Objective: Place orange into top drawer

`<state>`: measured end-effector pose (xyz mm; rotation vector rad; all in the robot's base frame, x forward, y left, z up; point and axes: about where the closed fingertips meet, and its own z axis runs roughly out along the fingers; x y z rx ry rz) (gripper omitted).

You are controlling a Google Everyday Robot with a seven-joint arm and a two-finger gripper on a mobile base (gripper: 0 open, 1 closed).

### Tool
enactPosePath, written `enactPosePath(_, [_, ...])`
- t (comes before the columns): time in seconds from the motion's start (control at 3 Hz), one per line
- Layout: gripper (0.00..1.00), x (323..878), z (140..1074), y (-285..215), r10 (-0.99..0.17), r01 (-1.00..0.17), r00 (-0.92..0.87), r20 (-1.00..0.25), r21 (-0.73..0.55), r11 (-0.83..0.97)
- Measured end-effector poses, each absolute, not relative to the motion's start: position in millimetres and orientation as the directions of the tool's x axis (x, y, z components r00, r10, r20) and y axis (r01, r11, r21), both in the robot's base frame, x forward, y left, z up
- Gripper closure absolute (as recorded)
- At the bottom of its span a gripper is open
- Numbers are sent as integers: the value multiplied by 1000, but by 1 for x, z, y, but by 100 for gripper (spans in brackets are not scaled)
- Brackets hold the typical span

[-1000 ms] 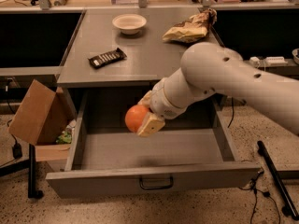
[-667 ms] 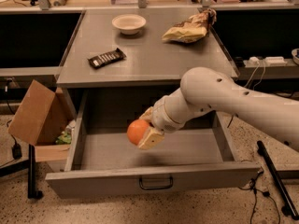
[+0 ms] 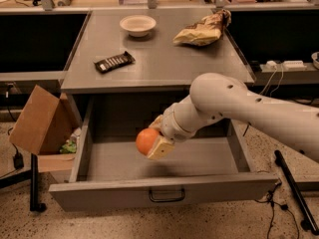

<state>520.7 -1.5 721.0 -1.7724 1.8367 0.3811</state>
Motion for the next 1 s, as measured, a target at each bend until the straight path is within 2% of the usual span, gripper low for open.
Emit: enactPosePath(1.0, [100, 576, 635, -26, -849, -970, -130, -512, -113, 216])
